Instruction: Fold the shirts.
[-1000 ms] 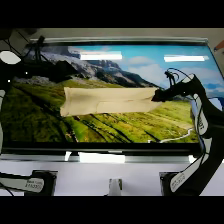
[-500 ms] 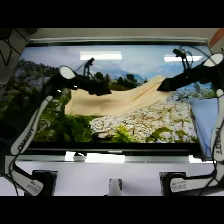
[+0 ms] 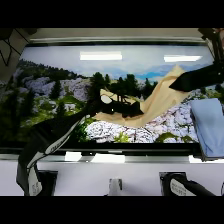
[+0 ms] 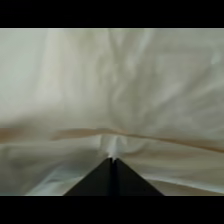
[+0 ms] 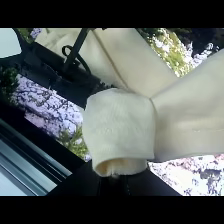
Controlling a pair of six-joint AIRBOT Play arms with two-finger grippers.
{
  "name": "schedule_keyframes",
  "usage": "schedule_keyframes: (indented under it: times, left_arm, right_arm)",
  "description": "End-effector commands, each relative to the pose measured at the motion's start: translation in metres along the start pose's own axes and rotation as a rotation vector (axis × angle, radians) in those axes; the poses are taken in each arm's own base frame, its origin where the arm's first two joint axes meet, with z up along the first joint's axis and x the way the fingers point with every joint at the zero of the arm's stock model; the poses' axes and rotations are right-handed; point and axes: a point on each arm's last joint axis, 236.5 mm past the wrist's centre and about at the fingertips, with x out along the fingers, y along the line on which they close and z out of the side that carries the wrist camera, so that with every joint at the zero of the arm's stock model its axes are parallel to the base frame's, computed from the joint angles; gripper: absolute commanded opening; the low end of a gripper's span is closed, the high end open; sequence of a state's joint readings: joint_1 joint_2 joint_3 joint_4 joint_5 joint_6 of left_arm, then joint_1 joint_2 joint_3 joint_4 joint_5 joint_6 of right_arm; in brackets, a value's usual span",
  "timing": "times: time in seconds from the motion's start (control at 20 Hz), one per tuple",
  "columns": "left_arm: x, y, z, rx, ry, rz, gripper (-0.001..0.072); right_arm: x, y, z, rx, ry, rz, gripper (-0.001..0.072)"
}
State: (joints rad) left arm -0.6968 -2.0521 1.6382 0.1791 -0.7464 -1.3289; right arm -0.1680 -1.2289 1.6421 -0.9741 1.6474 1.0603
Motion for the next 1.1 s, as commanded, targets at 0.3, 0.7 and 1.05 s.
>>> schedule_keyframes:
  times: [0.3,0.7,1.05]
  left_arm:
    - [-0.254,-0.035,0.132,0.415,-0.316,0.314,0.0033]
    - [-0.494,-0.123,0.120,0.540,-0.699,0.429,0.0034]
    - [-0.480,-0.112,0.097,0.530,-0.577,0.446,0.0035]
  right_arm:
    - [0.131,0.040,0.043,-0.074,0.036,0.105,0.0029]
    - [0.334,0.139,0.030,0.027,0.099,0.320,0.0654]
    - [0.215,0.002,-0.014,-0.096,0.313,0.055,0.0657]
